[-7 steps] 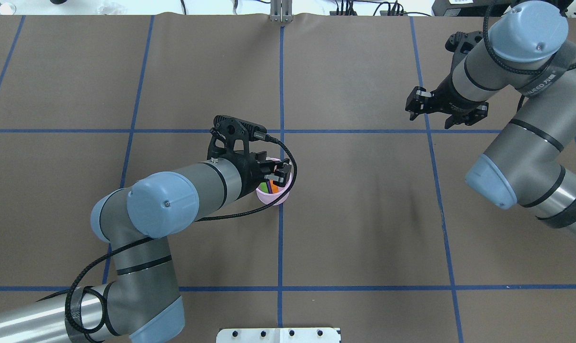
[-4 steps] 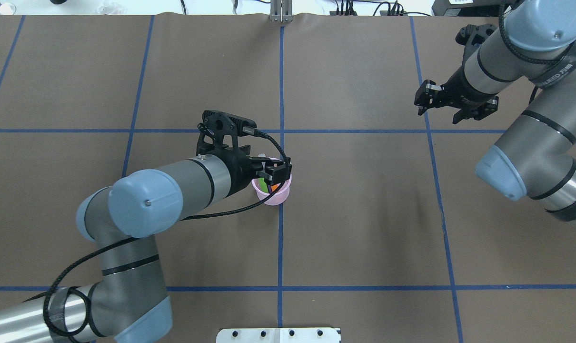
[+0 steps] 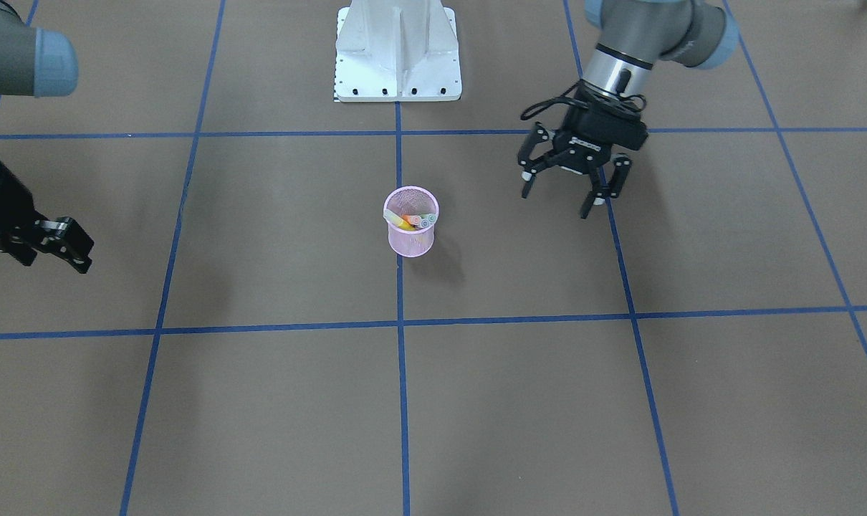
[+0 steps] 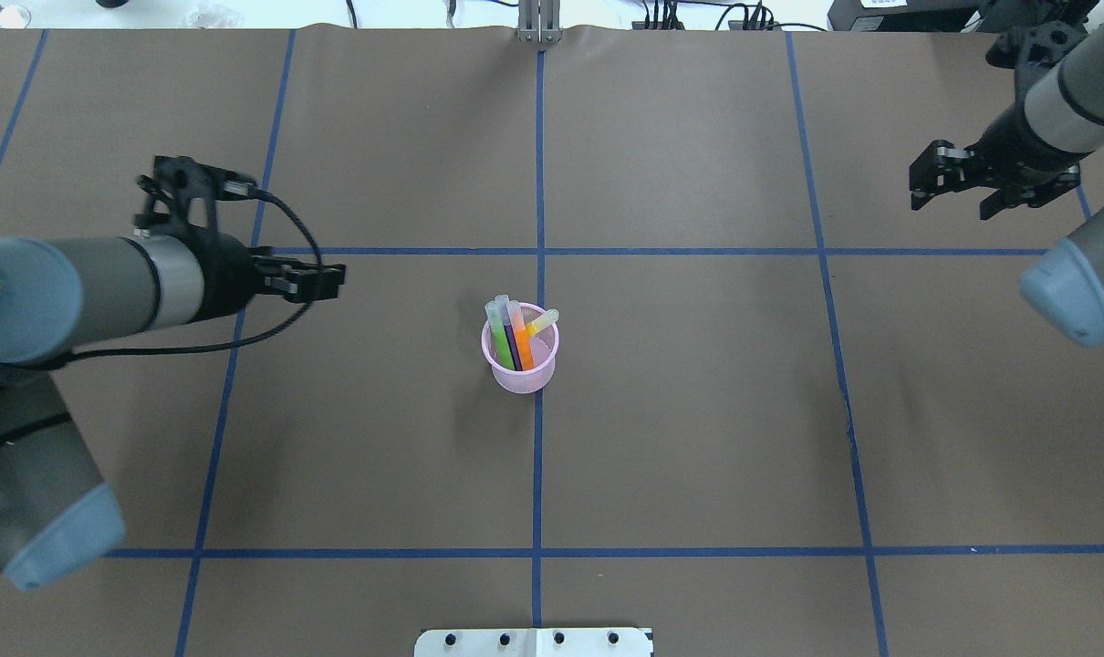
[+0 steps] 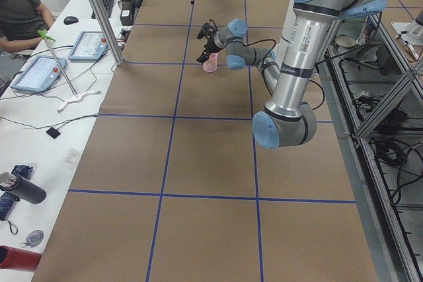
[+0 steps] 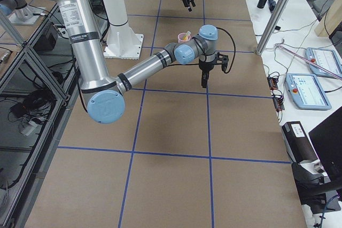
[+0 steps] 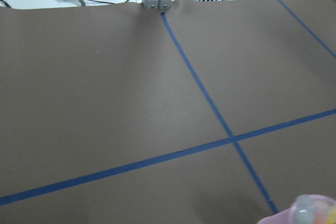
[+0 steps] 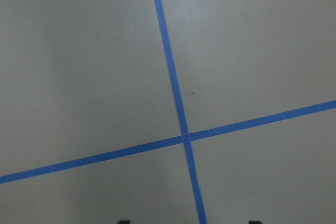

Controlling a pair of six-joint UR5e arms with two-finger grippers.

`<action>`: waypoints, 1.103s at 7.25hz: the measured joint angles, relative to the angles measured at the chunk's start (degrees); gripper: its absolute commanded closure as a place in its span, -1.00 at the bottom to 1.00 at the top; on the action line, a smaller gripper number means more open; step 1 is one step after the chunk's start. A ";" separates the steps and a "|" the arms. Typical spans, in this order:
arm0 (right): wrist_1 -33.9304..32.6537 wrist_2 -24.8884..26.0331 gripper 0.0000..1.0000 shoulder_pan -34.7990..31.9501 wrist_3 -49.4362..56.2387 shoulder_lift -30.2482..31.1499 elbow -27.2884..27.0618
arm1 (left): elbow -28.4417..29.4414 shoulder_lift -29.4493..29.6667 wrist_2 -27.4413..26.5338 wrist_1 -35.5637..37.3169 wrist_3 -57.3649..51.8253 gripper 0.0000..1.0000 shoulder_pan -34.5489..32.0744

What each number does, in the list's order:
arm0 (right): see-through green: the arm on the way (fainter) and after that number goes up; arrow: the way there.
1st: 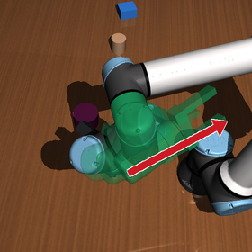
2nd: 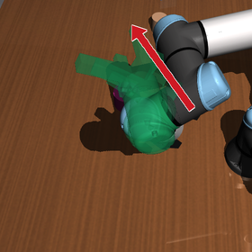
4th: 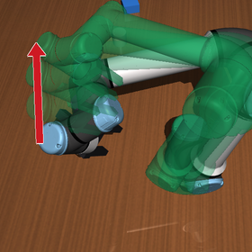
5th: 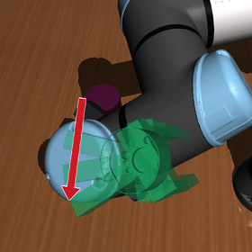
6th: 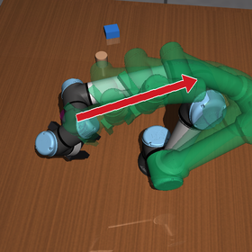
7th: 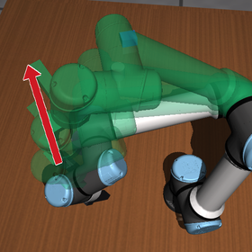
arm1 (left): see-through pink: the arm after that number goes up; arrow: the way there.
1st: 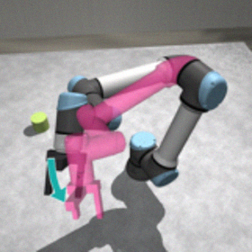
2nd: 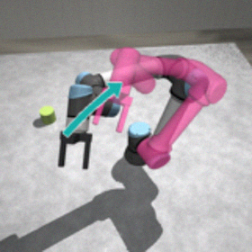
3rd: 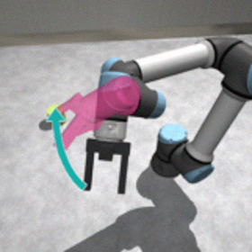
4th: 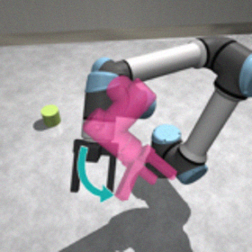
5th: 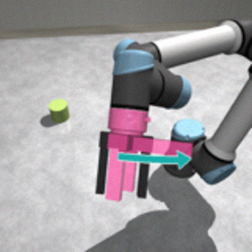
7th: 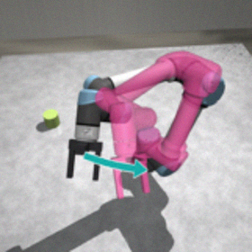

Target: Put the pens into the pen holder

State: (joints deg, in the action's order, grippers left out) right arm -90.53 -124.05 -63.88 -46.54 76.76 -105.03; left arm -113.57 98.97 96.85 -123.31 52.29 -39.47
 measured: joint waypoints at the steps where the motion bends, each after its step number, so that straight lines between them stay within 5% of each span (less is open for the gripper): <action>1: 0.02 -2.19 -1.00 -3.98 3.67 2.18 1.03 | 0.17 -4.52 6.48 0.08 -5.30 -1.00 -6.08; 3: 1.26 -5.75 -1.00 -12.00 13.58 6.66 4.34 | 4.34 -10.39 16.95 0.33 -18.05 -1.00 -18.04; 6: 6.54 -10.63 -1.00 -19.69 29.62 9.87 13.30 | 20.10 -10.68 33.00 1.13 -31.28 -1.00 -33.39; 8: 7.61 -12.18 -1.00 -21.51 34.46 10.03 16.31 | 25.49 -9.06 36.25 7.23 -34.40 -1.00 -36.12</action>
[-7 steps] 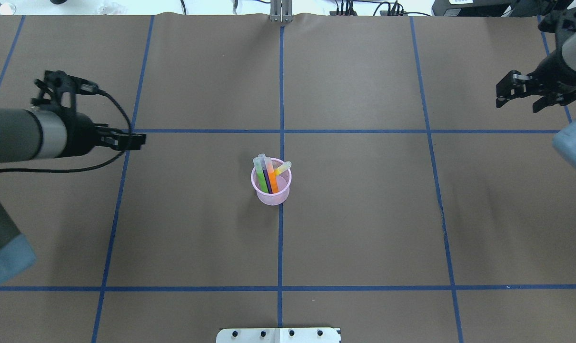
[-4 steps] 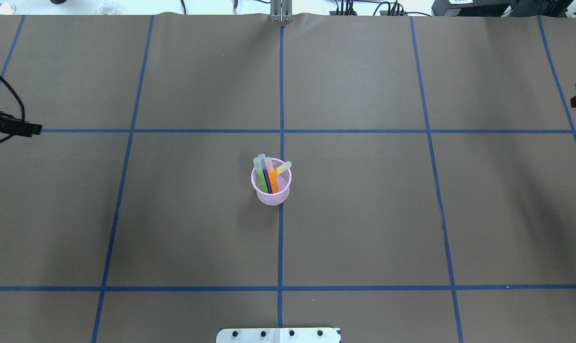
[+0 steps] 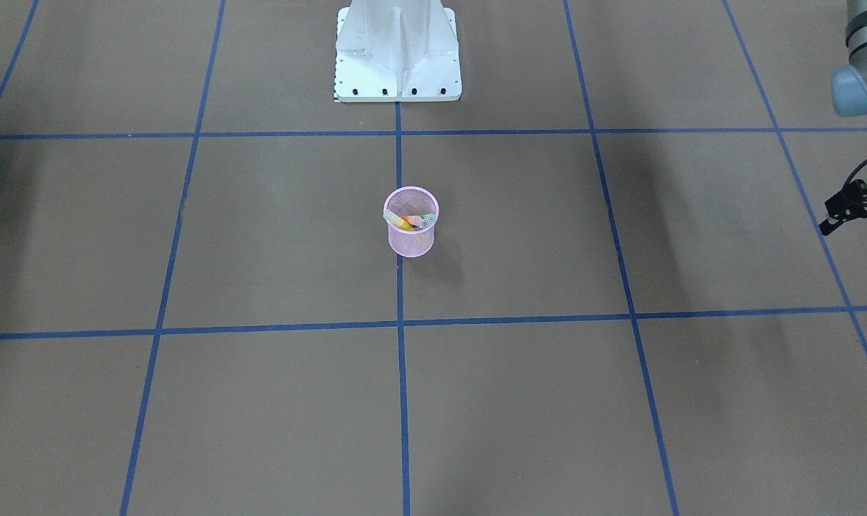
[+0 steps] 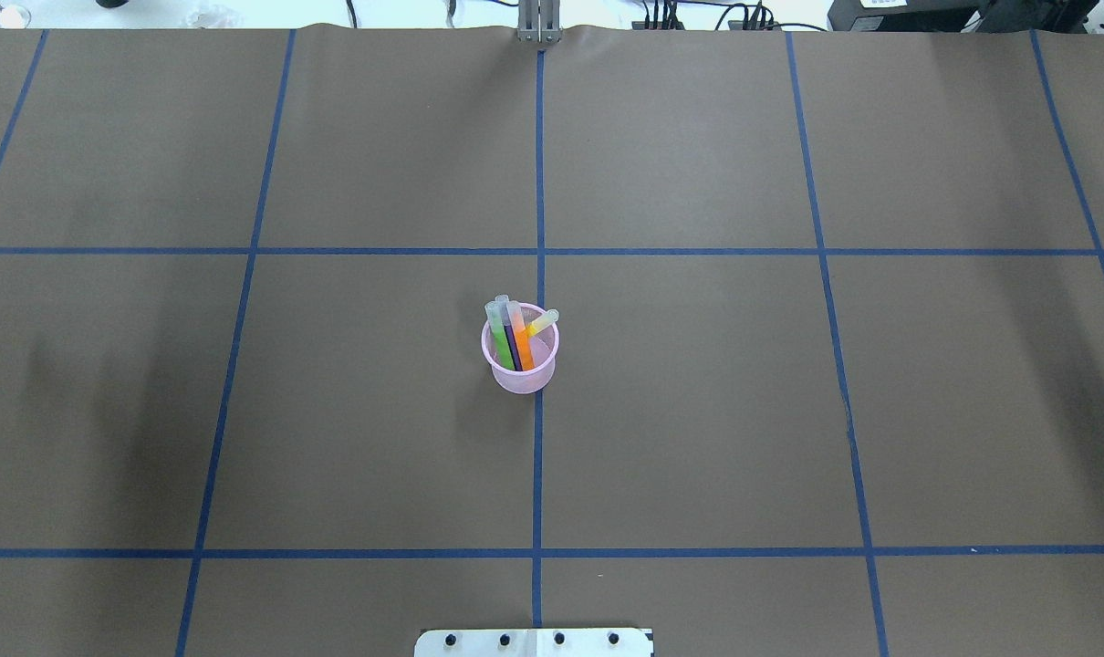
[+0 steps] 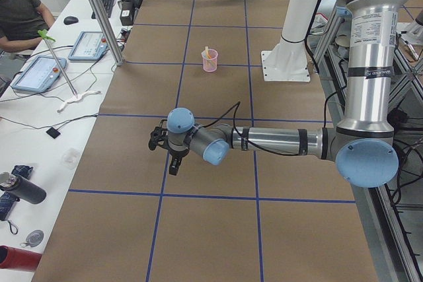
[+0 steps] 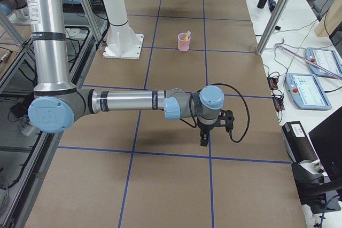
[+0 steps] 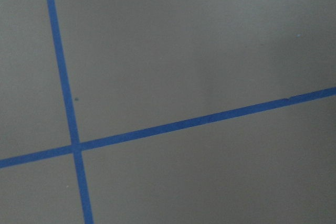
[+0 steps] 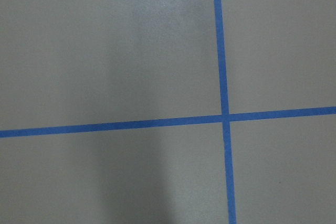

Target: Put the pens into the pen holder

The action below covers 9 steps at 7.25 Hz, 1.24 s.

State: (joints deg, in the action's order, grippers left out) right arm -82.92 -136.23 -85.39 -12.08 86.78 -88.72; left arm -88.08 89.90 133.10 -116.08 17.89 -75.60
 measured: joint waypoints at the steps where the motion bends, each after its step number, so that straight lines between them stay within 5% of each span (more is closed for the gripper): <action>1: -0.06 -0.58 -1.00 -0.75 2.13 -0.16 0.69 | 0.29 1.52 0.42 5.50 -4.11 -1.00 -1.64; 4: -0.72 -1.03 -1.00 -0.62 5.27 -0.79 1.83 | -4.68 5.12 0.76 24.21 -11.50 -1.00 -5.61; 9: -5.15 -1.05 -1.00 0.51 7.45 -2.96 3.93 | -6.13 2.29 5.26 27.09 -20.80 -1.00 -9.63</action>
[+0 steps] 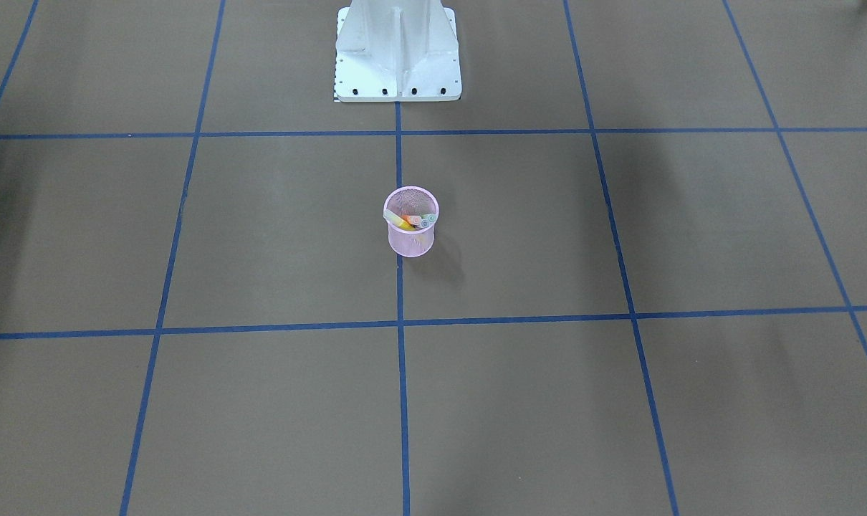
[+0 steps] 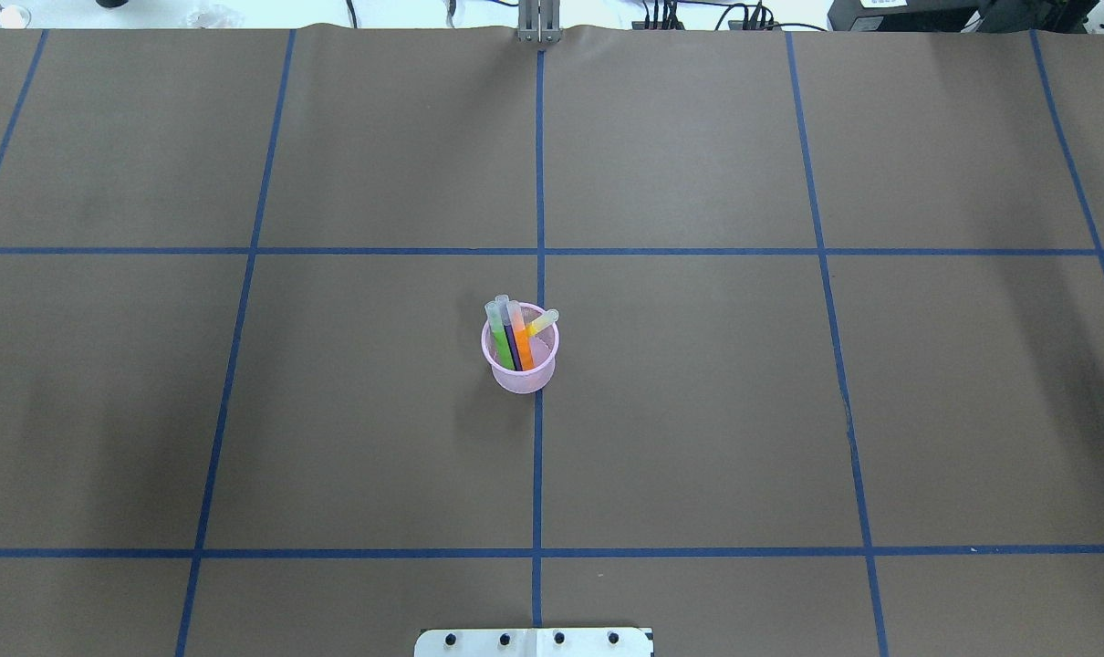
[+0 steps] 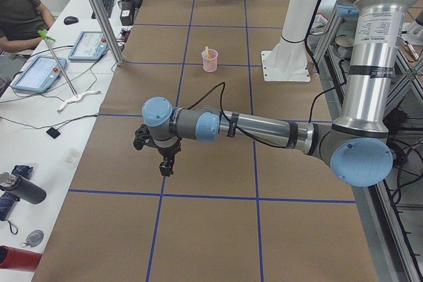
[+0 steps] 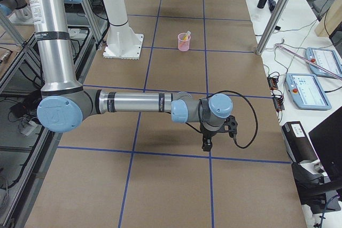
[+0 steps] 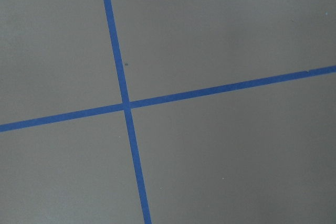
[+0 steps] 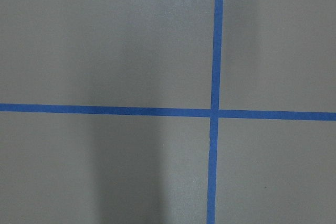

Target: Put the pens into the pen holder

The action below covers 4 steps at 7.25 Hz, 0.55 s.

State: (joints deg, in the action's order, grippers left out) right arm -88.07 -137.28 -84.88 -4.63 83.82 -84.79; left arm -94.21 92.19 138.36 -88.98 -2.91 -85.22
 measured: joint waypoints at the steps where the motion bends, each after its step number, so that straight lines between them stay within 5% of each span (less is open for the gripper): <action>1: 0.23 0.02 -1.00 -0.15 0.00 0.77 -0.64 | -0.59 -1.01 0.04 -0.36 0.09 -1.00 -0.47; 4: 0.34 0.66 -1.00 -0.25 0.08 0.64 -1.11 | -2.51 -5.82 -0.33 -0.85 -0.09 -1.00 -1.37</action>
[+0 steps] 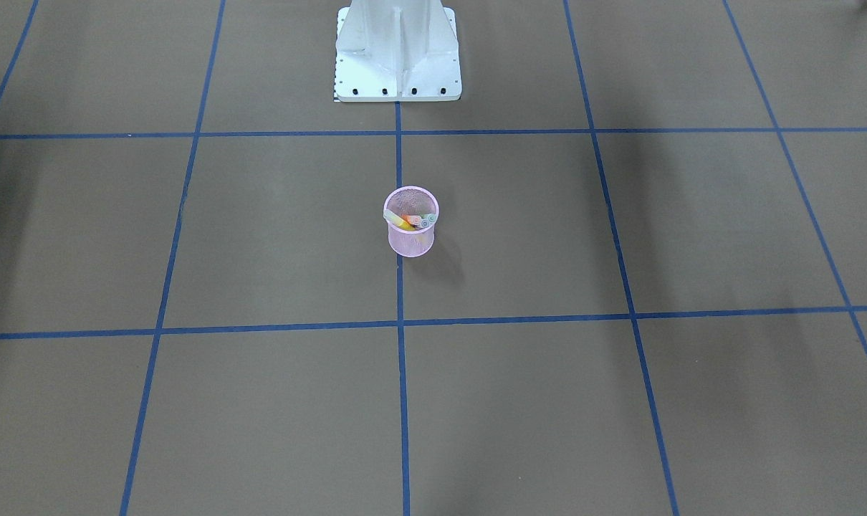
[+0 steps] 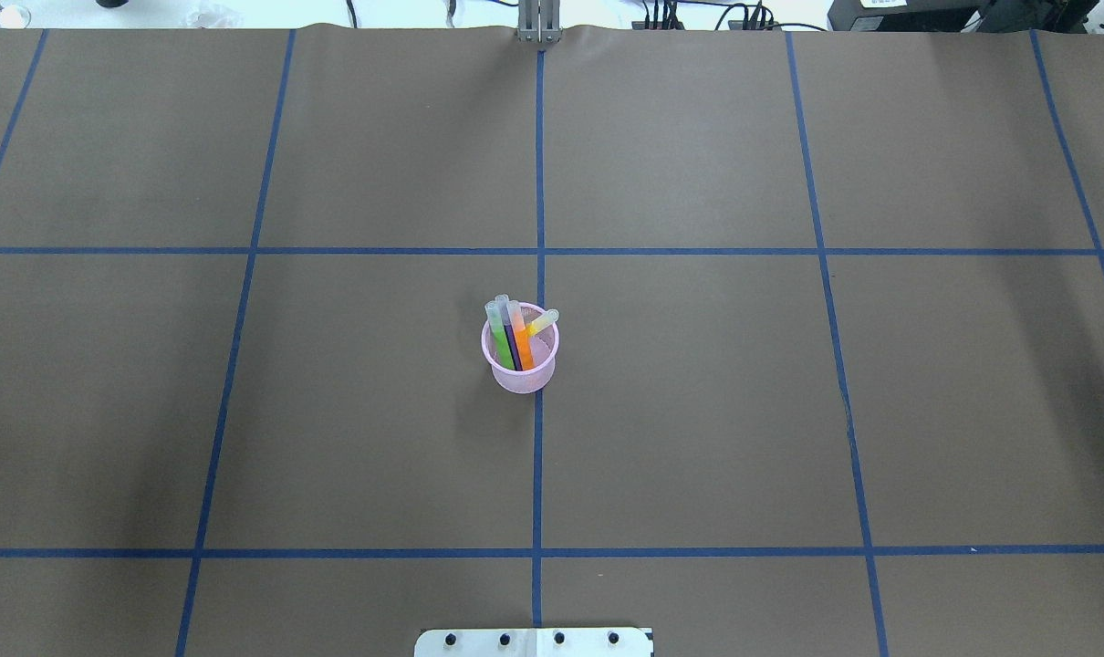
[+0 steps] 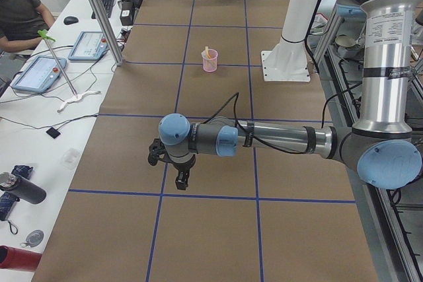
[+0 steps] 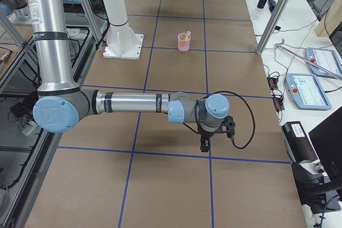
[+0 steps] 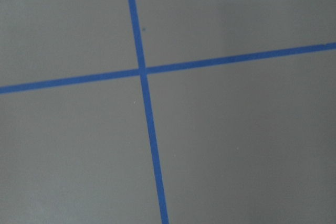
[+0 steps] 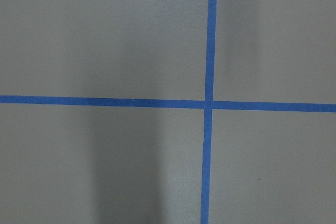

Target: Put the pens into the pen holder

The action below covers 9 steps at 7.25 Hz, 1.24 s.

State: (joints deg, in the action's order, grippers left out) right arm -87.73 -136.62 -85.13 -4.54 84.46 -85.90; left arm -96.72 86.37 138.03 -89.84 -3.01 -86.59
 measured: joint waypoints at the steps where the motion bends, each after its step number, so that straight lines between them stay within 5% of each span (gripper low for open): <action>1: -0.01 0.88 -1.00 0.05 0.06 -0.46 -0.36 | 0.03 -0.04 -0.48 -0.30 -0.05 -1.00 0.00; 6: -2.36 2.03 -1.00 0.24 -0.03 -0.09 -3.07 | 0.70 -1.06 -1.71 -0.72 -0.04 -1.00 -0.18; 9: -2.03 3.37 -1.00 0.39 0.05 5.46 -7.68 | -1.37 -1.85 -5.42 -0.58 0.36 -1.00 -0.07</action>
State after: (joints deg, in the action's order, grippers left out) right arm -89.76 -133.26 -84.74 -4.49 89.92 -93.58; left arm -98.09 84.52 132.61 -90.42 -2.64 -86.66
